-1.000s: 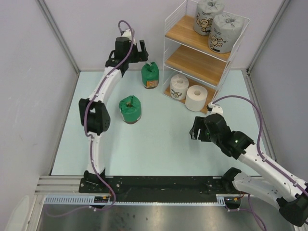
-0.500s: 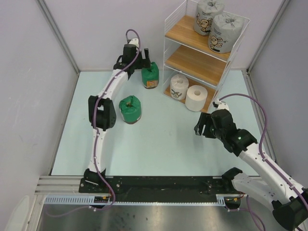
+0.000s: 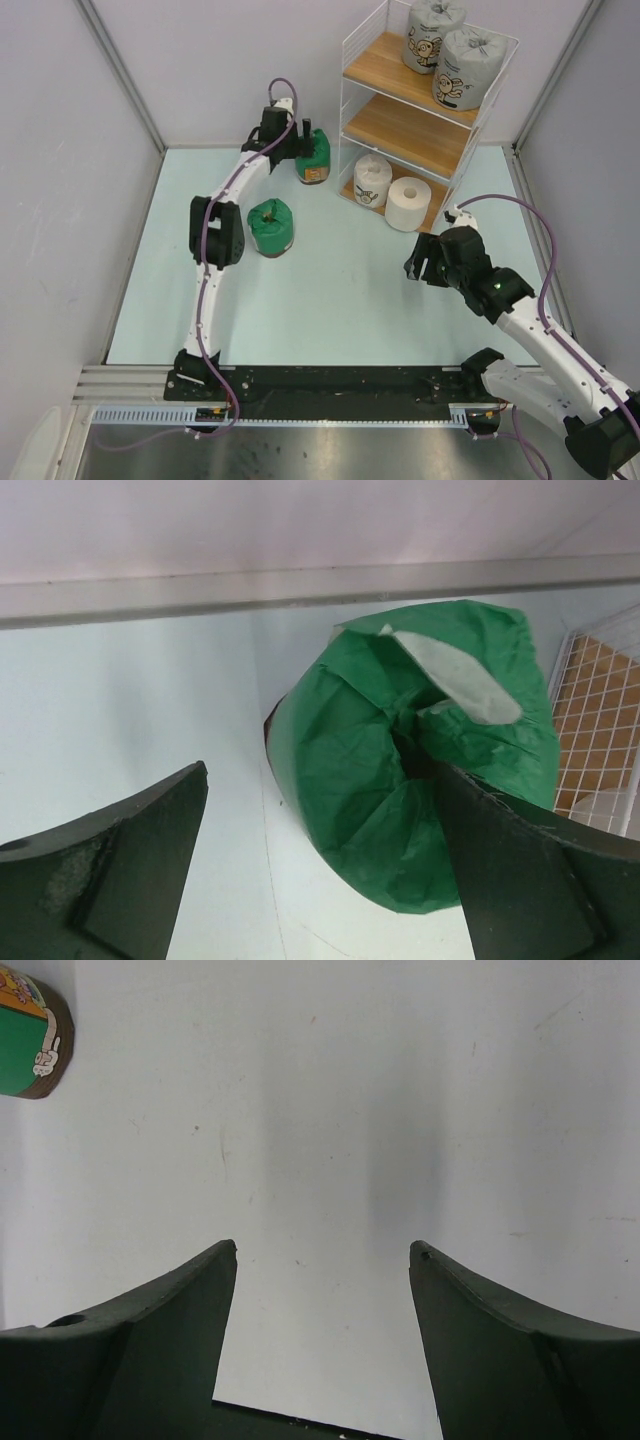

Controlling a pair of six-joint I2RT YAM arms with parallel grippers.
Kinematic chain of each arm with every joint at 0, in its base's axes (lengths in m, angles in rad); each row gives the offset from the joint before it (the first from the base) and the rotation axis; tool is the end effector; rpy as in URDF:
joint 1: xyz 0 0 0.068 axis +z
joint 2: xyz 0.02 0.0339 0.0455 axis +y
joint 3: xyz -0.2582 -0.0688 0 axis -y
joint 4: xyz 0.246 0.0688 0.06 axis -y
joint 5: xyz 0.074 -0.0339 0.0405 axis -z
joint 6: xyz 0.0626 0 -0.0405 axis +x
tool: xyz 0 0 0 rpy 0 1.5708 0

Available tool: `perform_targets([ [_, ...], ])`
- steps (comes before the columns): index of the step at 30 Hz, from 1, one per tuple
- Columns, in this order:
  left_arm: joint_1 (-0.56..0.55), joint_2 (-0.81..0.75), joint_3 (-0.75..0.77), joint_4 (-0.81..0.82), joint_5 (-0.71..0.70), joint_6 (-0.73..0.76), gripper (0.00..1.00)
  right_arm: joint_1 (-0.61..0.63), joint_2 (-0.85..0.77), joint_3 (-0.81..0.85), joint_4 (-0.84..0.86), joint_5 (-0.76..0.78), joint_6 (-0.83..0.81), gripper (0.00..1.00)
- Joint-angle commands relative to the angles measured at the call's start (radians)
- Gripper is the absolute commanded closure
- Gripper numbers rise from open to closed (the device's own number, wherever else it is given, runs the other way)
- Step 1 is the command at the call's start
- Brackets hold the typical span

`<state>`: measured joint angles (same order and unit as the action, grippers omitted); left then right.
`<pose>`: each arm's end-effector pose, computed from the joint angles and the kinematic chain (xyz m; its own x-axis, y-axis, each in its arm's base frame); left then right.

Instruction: Place and organize the paper towels onto the shelf

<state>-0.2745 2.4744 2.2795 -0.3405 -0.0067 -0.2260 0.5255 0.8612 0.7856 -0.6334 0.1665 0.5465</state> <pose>0.5712 -0.1604 0.2148 -0.5381 -0.0813 -0.8390 0.1487 0.9706 -0.1894 0.1822 0.0937 0.2623 -0.6817 0.1971 -0.7045 -0.0370 0.9525 0.3023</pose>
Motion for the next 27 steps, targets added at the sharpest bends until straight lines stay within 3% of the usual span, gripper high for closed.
perform_targets([
  [1, 0.011, 0.006, -0.02, 0.017, -0.001, 0.024, 0.0, -0.005, 0.004, 0.027, 0.012, -0.007, 0.017, 0.25],
  [6, 0.011, 0.03, -0.02, 0.015, 0.029, 0.02, 0.02, -0.007, 0.004, 0.027, 0.009, -0.004, 0.02, 0.26],
  [9, 0.011, 0.041, -0.02, 0.015, 0.053, 0.011, 0.13, -0.007, 0.002, 0.026, 0.001, 0.001, 0.023, 0.25],
  [10, 0.011, 0.043, -0.02, 0.015, 0.075, 0.01, 0.23, -0.007, 0.001, 0.026, 0.001, 0.004, 0.024, 0.25],
  [16, 0.012, 0.029, -0.031, 0.012, 0.155, 0.004, 0.44, -0.007, -0.008, 0.026, -0.012, 0.01, 0.041, 0.25],
  [27, 0.032, -0.232, -0.078, 0.006, 0.163, -0.029, 0.47, -0.009, -0.033, 0.027, 0.006, -0.001, 0.043, 0.25],
])
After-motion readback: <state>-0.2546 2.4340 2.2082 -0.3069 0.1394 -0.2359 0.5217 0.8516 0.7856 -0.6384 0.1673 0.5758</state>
